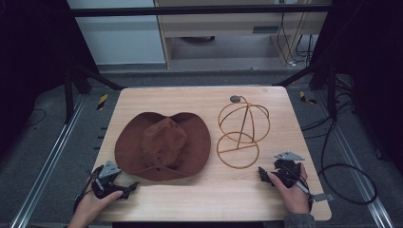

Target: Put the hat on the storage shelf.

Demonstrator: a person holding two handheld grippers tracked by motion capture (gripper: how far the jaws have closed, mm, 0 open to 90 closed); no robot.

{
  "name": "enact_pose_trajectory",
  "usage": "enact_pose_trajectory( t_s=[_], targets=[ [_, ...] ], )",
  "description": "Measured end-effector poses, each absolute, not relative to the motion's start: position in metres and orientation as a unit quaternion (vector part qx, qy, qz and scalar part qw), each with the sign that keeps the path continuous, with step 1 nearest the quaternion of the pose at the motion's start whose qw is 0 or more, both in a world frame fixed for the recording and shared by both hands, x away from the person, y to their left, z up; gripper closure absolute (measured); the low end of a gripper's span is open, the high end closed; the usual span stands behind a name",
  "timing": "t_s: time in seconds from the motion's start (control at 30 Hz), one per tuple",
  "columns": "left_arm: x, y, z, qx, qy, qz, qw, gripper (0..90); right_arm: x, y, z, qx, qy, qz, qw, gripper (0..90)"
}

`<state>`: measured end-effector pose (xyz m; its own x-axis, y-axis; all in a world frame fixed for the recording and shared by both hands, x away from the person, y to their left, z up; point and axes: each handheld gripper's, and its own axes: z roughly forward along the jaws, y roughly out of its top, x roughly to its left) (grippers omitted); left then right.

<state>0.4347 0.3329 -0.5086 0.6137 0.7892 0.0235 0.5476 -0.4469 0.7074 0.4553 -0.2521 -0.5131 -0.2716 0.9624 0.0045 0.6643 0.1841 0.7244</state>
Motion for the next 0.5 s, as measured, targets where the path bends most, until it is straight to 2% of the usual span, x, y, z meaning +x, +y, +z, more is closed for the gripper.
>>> enact_pose_trajectory(
  t_s=[0.2,0.27,0.5],
  targets=[
    [0.434,0.333,-0.507,0.835,0.400,0.174,0.337,0.0,0.455,-0.252,-0.513,0.555,0.733,0.315,0.236,0.4],
    [0.434,0.333,-0.506,0.836,0.397,0.173,0.336,3.6,0.455,-0.252,-0.513,0.555,0.733,0.315,0.236,0.4],
    [0.422,0.337,-0.492,0.833,0.374,0.167,0.372,6.0,0.455,-0.252,-0.513,0.555,0.733,0.316,0.236,0.4]
  ],
)
